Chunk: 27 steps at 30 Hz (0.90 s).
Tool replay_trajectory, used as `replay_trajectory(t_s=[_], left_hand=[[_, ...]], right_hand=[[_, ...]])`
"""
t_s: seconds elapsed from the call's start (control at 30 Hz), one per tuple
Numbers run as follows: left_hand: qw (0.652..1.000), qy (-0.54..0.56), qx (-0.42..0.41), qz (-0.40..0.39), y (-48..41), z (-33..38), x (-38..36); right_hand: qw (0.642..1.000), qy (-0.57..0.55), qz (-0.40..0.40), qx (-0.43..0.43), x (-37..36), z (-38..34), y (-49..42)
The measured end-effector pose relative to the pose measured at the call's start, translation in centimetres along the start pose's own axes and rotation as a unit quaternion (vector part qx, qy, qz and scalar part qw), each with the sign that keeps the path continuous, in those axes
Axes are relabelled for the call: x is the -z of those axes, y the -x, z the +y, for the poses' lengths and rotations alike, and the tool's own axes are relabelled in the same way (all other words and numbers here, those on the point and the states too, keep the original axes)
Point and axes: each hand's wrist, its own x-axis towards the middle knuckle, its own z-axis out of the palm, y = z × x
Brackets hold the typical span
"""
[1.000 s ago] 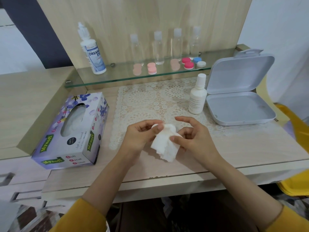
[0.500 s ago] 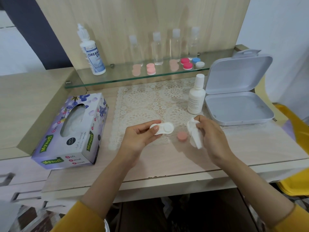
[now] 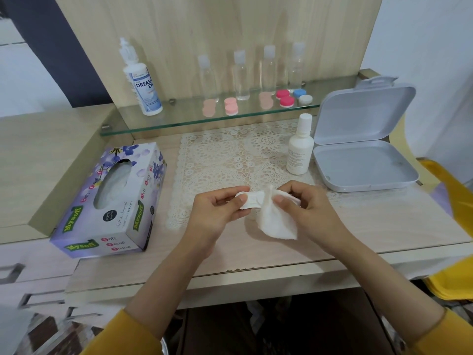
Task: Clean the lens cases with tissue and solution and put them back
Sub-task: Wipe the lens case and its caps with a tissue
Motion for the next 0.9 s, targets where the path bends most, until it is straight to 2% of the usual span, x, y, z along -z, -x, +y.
replay_trajectory(t_s=[0.23, 0.4, 0.5, 0.67, 0.9], left_hand=[[1.000, -0.004, -0.005, 0.007, 0.37, 0.01, 0.05], [1.000, 0.007, -0.007, 0.013, 0.49, 0.13, -0.04], [1.000, 0.012, -0.002, 0.017, 0.50, 0.05, -0.03], [1.000, 0.000, 0.000, 0.024, 0.41, -0.08, -0.11], [1.000, -0.014, 0.001, 0.006, 0.50, -0.14, -0.16]], right_hand=[[0.996, -0.070, -0.062, 0.006, 0.08, 0.05, 0.15], [0.997, -0.073, 0.027, -0.006, -0.11, 0.66, -0.16], [0.995, -0.060, 0.072, 0.031, -0.27, 0.64, -0.26], [0.994, -0.006, 0.081, 0.076, -0.42, 0.33, 0.02], [0.997, 0.002, 0.074, 0.023, -0.46, 0.38, -0.46]])
